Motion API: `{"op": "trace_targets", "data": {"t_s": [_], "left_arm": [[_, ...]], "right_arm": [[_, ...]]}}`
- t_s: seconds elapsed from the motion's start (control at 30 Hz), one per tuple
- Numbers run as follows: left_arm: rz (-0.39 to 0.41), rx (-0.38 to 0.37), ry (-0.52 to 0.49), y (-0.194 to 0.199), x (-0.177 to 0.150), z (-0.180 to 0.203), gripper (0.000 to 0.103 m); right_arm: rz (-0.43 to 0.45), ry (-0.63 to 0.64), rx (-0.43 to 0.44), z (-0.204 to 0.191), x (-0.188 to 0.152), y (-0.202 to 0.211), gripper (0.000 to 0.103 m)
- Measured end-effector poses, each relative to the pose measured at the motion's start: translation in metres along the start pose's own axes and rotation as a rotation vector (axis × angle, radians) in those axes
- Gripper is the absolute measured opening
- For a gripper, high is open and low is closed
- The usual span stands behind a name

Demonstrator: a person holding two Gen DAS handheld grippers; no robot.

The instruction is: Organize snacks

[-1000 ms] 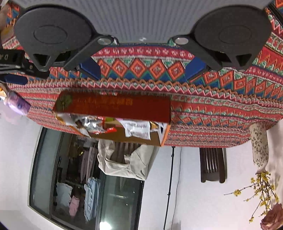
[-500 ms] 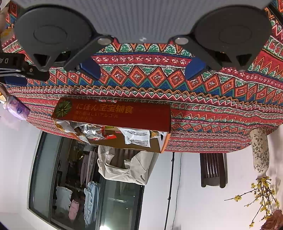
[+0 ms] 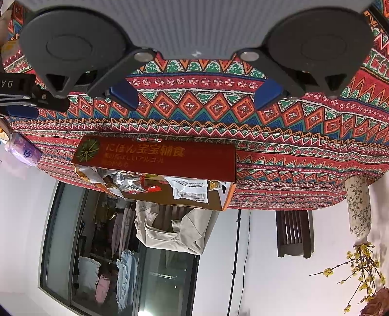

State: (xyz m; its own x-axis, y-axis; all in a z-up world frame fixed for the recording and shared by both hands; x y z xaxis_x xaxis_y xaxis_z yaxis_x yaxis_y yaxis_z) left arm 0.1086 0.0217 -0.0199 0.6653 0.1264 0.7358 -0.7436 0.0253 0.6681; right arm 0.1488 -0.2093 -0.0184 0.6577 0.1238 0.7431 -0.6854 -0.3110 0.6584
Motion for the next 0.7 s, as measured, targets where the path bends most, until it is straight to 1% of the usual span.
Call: {"op": "trace_targets", "data": {"t_s": [0.7], "left_arm": [[0.006, -0.009, -0.002, 0.0009, 0.0003, -0.0001, 0.103]], "right_arm": [[-0.002, 0.002, -0.002, -0.0002, -0.0007, -0.0006, 0.103]]}}
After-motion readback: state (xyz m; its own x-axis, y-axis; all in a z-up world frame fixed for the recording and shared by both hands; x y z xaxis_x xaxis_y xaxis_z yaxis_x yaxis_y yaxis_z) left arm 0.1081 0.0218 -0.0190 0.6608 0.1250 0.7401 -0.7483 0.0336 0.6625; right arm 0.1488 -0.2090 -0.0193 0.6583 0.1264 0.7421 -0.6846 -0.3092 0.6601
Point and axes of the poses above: each gripper's, at about its wrist camera, not at the fingertips, and y roughly against the way its jaws point, z to its right, x to its top, the point moved 7 cm from there along -y, roughly the way its jaws point, and after that the axes turned 11 degrees about -z, right-handed, at the moved point
